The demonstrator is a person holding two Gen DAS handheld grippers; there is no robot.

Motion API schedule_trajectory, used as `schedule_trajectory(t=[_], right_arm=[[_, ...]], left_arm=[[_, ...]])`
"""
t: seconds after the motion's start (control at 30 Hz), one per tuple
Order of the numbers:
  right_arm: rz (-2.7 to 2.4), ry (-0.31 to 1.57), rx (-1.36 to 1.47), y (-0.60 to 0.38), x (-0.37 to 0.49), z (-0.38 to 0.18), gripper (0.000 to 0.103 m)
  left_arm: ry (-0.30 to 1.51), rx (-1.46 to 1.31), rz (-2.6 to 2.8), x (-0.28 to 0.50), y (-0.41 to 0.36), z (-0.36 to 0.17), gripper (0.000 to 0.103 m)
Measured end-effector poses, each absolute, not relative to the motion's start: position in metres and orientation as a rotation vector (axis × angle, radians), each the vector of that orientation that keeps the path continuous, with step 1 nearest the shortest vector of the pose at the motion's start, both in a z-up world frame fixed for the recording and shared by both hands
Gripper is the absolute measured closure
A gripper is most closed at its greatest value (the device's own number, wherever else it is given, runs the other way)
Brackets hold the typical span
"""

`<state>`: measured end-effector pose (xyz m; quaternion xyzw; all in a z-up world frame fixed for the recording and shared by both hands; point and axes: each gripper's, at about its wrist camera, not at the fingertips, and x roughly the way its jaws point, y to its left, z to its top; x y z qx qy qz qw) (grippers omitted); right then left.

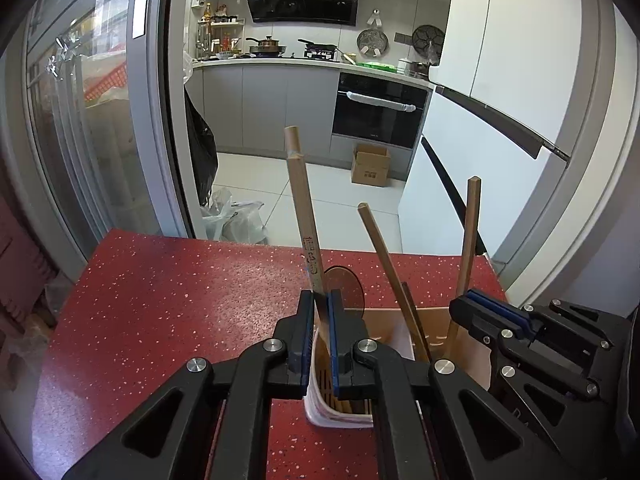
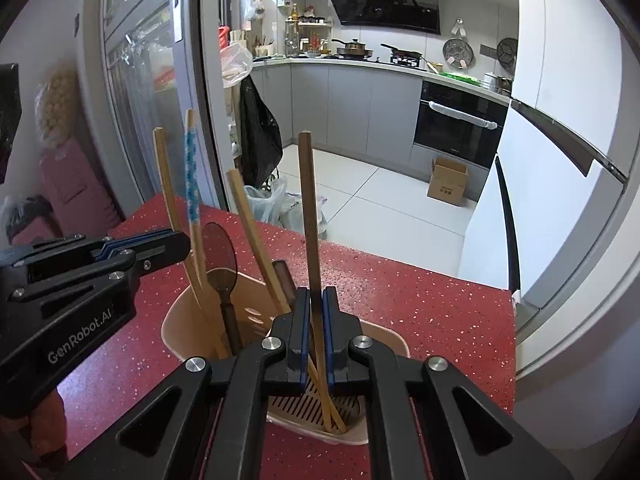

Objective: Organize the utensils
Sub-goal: 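Open both tools to release the wooden chopsticks into the holder, then move both open tools back over the spoons and yellow chopstick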

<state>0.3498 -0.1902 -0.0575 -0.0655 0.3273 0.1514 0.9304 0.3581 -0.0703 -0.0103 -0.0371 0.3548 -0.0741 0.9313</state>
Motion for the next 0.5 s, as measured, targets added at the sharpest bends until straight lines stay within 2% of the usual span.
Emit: schedule_trajectory(t=[0.1, 0.17, 0.2, 0.23, 0.5], right_arm=[[0.312, 0.702, -0.124, -0.19, 0.351, -0.059, 0.095], [0.303, 0.724, -0.102, -0.193, 0.352, -0.06, 0.087], [0.3, 0.731, -0.093, -0.194, 0.352, -0.06, 0.074], [0.295, 0.737, -0.082, -0.196, 0.352, -0.06, 0.066], [0.254, 0.739, -0.008, -0.214, 0.333, -0.047, 0.065]], left_arm=[[0.741, -0.076, -0.146, 0.357, -0.067, -0.009, 0.068], [0.745, -0.08, -0.143, 0.354, -0.066, -0.009, 0.068], [0.749, -0.08, -0.142, 0.352, -0.064, -0.009, 0.068], [0.753, -0.079, -0.142, 0.352, -0.064, -0.009, 0.068], [0.783, -0.075, -0.147, 0.349, -0.059, -0.009, 0.068]])
